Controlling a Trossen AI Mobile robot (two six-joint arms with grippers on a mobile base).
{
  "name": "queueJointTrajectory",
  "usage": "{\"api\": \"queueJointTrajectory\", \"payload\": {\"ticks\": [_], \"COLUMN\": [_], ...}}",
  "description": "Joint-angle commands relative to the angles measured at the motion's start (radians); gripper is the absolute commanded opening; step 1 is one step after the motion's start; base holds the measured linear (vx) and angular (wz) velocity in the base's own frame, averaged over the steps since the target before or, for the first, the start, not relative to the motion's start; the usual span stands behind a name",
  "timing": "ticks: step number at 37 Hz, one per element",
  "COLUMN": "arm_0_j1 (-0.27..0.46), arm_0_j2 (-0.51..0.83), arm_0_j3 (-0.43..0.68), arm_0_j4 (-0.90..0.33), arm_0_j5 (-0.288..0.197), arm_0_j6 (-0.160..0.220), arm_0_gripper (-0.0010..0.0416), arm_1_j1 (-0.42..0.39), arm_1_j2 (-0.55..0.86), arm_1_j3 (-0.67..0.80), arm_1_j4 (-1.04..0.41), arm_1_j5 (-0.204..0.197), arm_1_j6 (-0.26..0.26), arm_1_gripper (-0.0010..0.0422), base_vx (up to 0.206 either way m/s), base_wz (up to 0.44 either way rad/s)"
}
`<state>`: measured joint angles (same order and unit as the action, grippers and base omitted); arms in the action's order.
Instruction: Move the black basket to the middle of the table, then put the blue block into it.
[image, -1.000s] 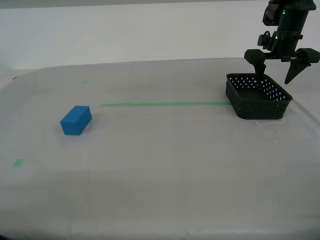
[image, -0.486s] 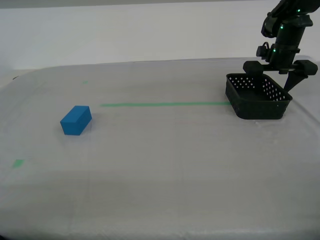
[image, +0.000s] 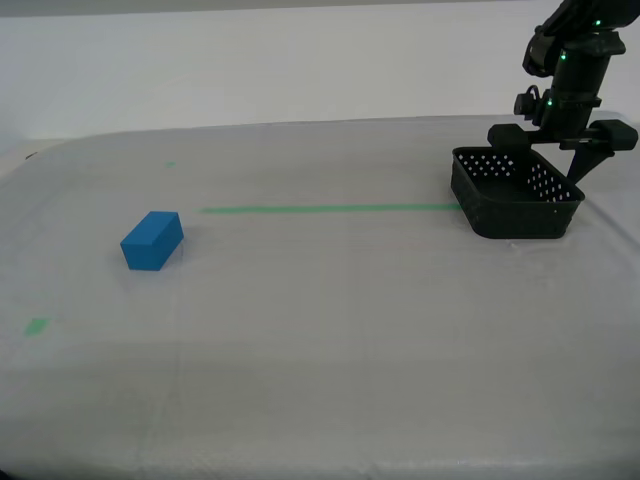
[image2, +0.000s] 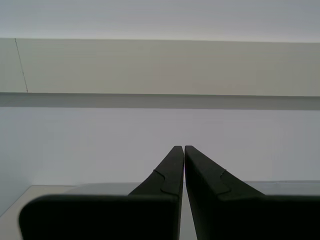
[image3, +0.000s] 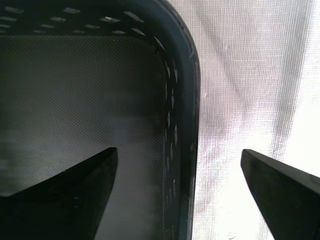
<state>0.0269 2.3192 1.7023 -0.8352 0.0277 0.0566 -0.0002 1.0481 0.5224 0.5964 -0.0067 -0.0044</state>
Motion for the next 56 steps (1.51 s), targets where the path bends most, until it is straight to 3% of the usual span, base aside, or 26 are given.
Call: {"api": "queueJointTrajectory", "payload": {"ticks": [1, 20, 30, 50, 56], "arm_0_j1": [0.0, 0.001, 0.001, 0.001, 0.001], "arm_0_j2": [0.0, 0.0, 0.0, -0.017, -0.045], "arm_0_j3": [0.0, 0.0, 0.0, 0.0, 0.0], "arm_0_j4": [0.001, 0.0, 0.001, -0.009, -0.014], "arm_0_j5": [0.004, 0.003, -0.008, -0.008, -0.029], "arm_0_j6": [0.003, 0.028, 0.041, 0.056, 0.058], "arm_0_gripper": [0.0304, 0.0073, -0.0005, -0.0001, -0.0001], "arm_1_j1": [0.0, 0.0, 0.0, 0.0, 0.0], "arm_1_j2": [0.0, 0.0, 0.0, 0.0, 0.0], "arm_1_j3": [0.001, 0.001, 0.001, 0.001, 0.001], "arm_1_j4": [0.003, 0.003, 0.003, 0.003, 0.003], "arm_1_j5": [0.0, -0.001, 0.0, -0.001, -0.001], "arm_1_j6": [0.002, 0.002, 0.002, 0.002, 0.002], "arm_1_gripper": [0.0, 0.0, 0.0, 0.0, 0.0], "base_vx": [0.0, 0.0, 0.0, 0.0, 0.0], "base_wz": [0.0, 0.0, 0.0, 0.0, 0.0]}}
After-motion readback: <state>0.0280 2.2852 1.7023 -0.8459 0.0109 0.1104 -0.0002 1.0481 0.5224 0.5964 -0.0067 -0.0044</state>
